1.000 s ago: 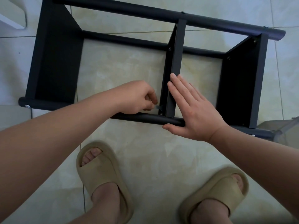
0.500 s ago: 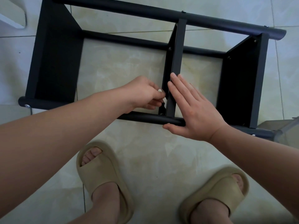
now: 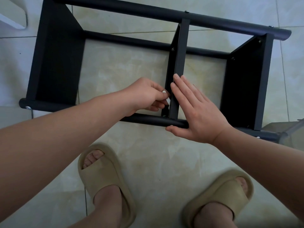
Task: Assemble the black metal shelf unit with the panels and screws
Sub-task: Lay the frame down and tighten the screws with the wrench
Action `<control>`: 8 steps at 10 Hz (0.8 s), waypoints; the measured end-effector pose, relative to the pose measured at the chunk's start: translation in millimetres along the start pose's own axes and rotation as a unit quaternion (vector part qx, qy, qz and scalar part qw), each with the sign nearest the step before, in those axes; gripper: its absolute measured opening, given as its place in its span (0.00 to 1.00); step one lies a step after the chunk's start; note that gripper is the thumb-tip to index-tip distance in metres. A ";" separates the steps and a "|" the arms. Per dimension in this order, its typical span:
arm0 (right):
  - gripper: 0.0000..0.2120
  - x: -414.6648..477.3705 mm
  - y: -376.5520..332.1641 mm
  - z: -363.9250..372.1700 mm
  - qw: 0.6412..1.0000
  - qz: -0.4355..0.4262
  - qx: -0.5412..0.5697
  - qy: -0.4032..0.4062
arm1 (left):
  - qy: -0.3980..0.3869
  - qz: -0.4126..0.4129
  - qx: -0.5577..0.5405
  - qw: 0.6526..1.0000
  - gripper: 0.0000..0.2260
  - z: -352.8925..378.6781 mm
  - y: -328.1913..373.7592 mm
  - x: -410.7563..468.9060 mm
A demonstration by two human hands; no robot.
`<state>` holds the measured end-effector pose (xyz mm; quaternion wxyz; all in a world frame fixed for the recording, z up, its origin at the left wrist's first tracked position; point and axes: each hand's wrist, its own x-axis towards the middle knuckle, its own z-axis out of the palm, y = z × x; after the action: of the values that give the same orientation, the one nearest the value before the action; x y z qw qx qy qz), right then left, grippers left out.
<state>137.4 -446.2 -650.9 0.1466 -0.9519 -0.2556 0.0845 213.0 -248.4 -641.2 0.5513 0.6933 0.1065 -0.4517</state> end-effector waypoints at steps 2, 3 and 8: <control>0.49 0.4 -0.5 -0.2 1.000 0.001 -0.002 -0.002 | -0.002 0.001 0.012 1.000 0.05 0.9 0.1 -0.8; 0.49 0.2 -0.9 0.0 1.000 0.000 0.000 -0.002 | 0.001 0.001 0.002 1.000 0.04 1.2 0.6 -0.3; 0.49 0.2 -1.4 -1.8 1.000 0.002 -0.003 -0.007 | -0.035 -0.048 0.001 0.998 0.06 1.7 4.8 -4.0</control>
<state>137.4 -445.3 -648.8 0.1418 -0.9522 -0.2551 0.0902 213.0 -250.3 -635.1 0.5313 0.6720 0.1198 -0.5018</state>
